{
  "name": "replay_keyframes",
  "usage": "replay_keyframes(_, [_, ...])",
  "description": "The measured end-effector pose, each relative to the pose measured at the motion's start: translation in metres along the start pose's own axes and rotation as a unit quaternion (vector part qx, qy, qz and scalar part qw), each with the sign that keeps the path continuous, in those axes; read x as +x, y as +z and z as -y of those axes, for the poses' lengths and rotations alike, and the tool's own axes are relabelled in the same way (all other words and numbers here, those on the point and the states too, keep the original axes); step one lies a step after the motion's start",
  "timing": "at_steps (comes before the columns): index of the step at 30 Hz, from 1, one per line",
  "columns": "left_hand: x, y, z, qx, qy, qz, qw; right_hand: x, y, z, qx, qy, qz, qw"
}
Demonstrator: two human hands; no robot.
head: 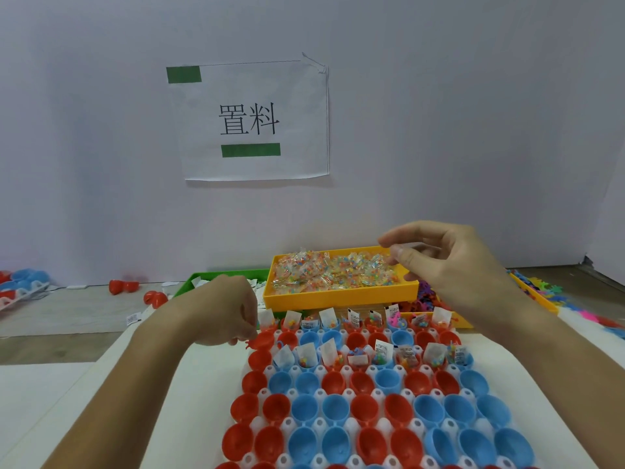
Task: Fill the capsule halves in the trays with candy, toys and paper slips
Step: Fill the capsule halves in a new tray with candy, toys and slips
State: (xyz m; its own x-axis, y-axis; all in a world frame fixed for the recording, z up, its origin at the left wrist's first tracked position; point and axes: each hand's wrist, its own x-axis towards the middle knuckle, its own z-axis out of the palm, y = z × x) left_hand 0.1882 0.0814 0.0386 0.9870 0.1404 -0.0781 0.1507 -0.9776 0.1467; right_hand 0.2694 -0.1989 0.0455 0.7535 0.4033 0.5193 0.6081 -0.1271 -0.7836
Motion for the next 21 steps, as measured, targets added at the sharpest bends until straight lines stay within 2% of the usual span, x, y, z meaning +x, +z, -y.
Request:
replay_keyframes(10, [0.011,0.021,-0.010,0.030,-0.003,0.038,0.999,0.001,-0.001,-0.006,-0.039,0.003,-0.005,0.999])
replay_keyframes(17, [0.013,0.021,-0.007,0.013,-0.018,-0.028,0.999,0.005,-0.003,-0.022,-0.078,0.041,-0.053,0.995])
replay_keyframes(21, [0.013,0.016,-0.004,0.016,-0.012,-0.077,0.997,0.004,-0.003,-0.031,-0.133,0.057,-0.044,0.989])
